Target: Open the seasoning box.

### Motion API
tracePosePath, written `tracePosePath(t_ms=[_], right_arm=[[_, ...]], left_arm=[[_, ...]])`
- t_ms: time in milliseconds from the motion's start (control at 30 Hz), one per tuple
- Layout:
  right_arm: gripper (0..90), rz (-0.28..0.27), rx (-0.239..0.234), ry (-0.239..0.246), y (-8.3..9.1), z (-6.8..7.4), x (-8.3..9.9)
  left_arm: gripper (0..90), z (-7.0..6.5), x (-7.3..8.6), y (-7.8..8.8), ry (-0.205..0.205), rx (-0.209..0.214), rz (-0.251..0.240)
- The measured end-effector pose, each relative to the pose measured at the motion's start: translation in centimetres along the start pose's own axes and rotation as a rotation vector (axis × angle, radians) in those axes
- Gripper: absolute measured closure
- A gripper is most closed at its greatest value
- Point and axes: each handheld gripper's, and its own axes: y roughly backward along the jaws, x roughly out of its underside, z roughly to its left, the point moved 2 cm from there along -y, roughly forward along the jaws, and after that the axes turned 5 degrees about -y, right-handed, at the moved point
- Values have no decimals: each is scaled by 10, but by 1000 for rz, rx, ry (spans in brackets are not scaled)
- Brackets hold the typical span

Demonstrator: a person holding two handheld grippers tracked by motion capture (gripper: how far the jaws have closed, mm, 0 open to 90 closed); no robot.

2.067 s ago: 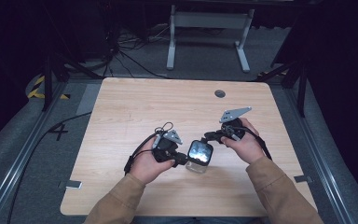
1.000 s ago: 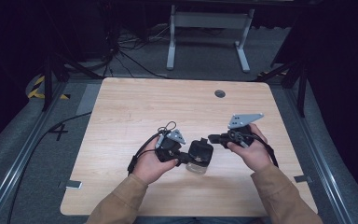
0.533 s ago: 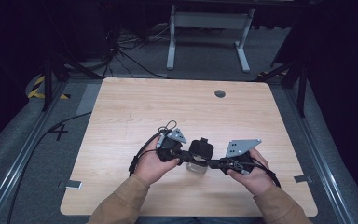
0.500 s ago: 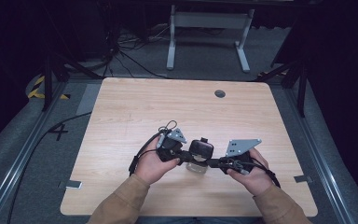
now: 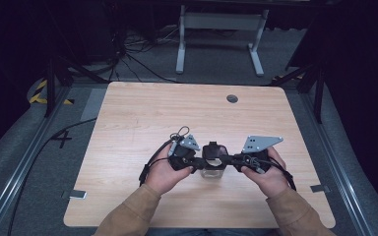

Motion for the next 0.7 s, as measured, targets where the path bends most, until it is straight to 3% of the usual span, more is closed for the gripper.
tracePosePath(t_ms=[267,400,500,700], right_arm=[[900,-10,1,3,0,-1,-2],[900,50,-32,53,-2,7,3],[900,103,11,71,-9,9,10],[900,17,81,50,-7,1,2]], left_arm=[[802,-1,-3,-3,-2,-28,-28],[804,0,-4,0,3,-30,-43],[804,0,-4,-1,4,-33,-39],[802,-1,-6,-4,-6,-28,-47]])
